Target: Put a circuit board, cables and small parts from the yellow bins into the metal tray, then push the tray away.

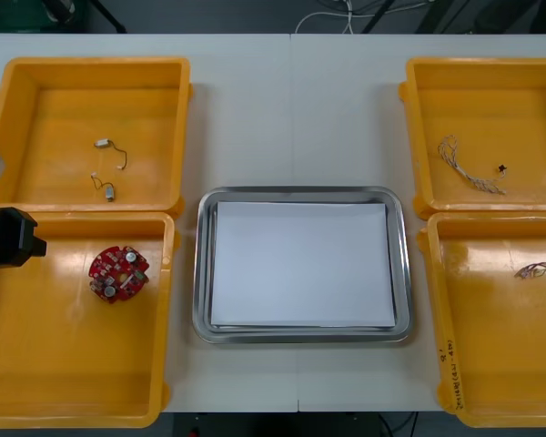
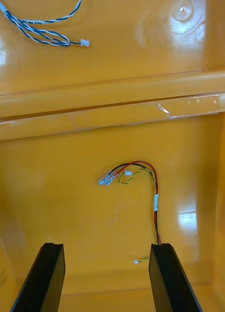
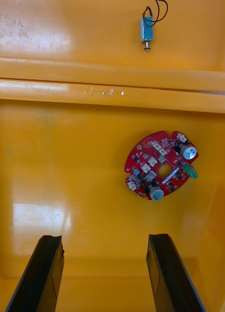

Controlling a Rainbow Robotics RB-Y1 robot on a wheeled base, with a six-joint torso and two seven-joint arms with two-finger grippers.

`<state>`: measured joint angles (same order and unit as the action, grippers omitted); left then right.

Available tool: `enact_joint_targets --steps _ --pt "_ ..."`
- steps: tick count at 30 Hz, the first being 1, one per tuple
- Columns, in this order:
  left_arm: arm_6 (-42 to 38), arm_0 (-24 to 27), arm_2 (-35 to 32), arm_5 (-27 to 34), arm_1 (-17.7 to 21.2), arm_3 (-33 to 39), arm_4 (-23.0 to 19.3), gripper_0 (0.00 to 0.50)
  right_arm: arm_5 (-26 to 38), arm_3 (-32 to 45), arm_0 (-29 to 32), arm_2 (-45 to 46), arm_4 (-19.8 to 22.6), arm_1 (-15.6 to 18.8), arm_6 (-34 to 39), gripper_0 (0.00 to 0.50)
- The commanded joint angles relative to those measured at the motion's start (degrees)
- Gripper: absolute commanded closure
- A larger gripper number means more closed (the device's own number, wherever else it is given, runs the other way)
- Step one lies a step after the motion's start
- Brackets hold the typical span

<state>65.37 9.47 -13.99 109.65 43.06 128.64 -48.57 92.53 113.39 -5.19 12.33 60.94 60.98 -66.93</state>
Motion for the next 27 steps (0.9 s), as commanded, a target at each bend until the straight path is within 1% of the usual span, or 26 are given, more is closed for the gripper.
enact_joint_targets --steps 1,27 --pt "-4.37 -0.95 -0.87 0.35 -0.6 1.7 0.23 0.0 0.28 0.16 -1.14 2.08 0.23 0.1 0.75 0.0" --pt "-4.37 -0.95 -0.87 0.35 -0.6 1.7 0.23 0.0 0.28 0.16 -1.14 2.08 0.23 0.1 0.75 0.0"
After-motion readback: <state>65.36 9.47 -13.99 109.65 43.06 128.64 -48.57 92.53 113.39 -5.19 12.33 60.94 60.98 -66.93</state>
